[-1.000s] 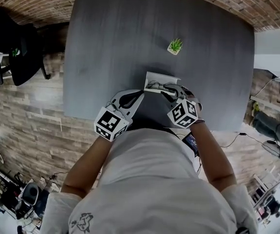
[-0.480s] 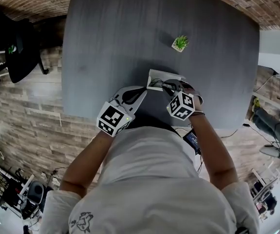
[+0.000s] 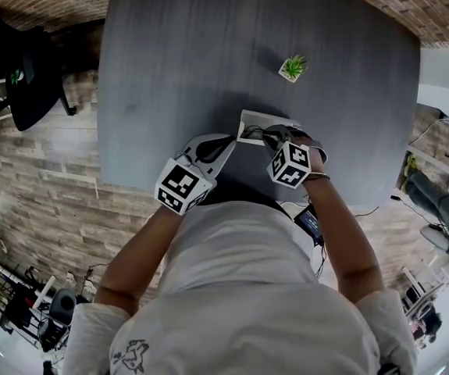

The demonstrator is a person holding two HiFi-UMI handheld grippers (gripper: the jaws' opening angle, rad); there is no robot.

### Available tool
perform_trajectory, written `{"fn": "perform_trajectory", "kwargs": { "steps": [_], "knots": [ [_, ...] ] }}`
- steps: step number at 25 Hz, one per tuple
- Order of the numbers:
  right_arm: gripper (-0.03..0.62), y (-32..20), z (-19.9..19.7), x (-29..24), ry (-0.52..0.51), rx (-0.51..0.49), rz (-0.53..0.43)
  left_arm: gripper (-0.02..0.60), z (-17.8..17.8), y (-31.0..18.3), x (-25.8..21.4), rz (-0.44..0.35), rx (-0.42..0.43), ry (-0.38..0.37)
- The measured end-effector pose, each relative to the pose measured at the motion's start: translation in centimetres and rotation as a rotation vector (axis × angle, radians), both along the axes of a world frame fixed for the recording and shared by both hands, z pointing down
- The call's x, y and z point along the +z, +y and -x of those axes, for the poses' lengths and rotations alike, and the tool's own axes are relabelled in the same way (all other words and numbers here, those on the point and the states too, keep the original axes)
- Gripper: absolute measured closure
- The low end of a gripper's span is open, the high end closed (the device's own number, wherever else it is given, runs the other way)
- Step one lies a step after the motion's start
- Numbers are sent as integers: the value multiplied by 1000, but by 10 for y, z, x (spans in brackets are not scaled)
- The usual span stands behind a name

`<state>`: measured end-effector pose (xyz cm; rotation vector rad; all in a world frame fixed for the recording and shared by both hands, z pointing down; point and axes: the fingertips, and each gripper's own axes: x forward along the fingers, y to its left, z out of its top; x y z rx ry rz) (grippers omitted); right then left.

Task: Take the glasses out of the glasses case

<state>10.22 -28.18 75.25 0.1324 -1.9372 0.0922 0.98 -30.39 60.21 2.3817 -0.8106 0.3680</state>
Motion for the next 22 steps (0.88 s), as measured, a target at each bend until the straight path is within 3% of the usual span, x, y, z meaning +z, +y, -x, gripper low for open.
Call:
{"fn": "perform_trajectory", "kwargs": {
  "steps": [10,22],
  "knots": [
    [580,-1,1,1,0,-29,15,571,0,-1,3,7,-4,-7],
    [582,-7,0,-25,-74,-8,-44,571,-1,1,-8,-30,-49,-25]
  ]
}}
